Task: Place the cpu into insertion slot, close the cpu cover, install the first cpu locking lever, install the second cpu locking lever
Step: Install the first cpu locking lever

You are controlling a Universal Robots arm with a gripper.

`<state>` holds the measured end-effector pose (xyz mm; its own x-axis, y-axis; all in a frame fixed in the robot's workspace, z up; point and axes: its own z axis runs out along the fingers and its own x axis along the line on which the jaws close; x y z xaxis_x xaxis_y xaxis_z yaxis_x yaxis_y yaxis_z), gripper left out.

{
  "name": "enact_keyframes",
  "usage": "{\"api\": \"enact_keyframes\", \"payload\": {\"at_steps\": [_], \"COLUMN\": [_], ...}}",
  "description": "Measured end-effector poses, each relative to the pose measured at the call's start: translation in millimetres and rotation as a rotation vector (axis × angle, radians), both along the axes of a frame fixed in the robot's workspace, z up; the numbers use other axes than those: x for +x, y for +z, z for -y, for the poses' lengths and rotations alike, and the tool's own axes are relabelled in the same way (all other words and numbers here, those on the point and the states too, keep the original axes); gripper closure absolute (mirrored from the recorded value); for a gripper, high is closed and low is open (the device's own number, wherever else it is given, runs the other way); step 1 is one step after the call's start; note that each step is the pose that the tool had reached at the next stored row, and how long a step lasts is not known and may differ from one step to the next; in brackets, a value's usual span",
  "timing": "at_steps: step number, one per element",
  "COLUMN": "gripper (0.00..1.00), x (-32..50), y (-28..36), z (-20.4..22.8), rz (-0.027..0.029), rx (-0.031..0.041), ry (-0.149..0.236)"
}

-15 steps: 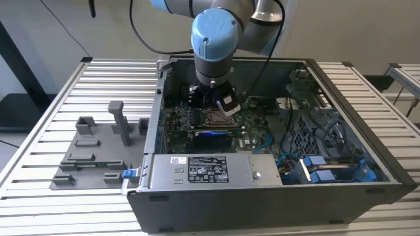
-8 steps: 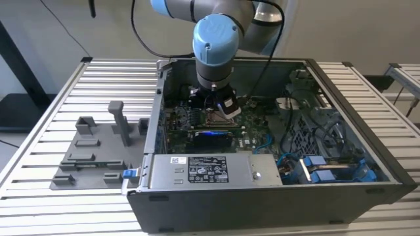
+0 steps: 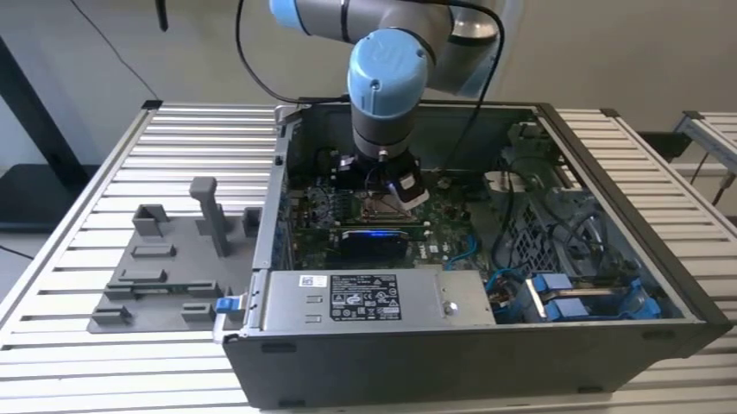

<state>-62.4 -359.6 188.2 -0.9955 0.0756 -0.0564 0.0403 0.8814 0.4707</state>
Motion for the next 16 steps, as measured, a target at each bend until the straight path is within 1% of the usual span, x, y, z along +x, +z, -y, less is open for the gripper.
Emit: {"api": "enact_keyframes", "payload": {"at_steps": [8, 16], "gripper": [0.89, 0.89], "x": [14.4, 22.4], "y": [-2.2, -4.2], "z": [-0.9, -1.1], "rz": [0.0, -0.0001], "rx": [0.0003, 0.0001], "ry": [0.0, 0.0]}}
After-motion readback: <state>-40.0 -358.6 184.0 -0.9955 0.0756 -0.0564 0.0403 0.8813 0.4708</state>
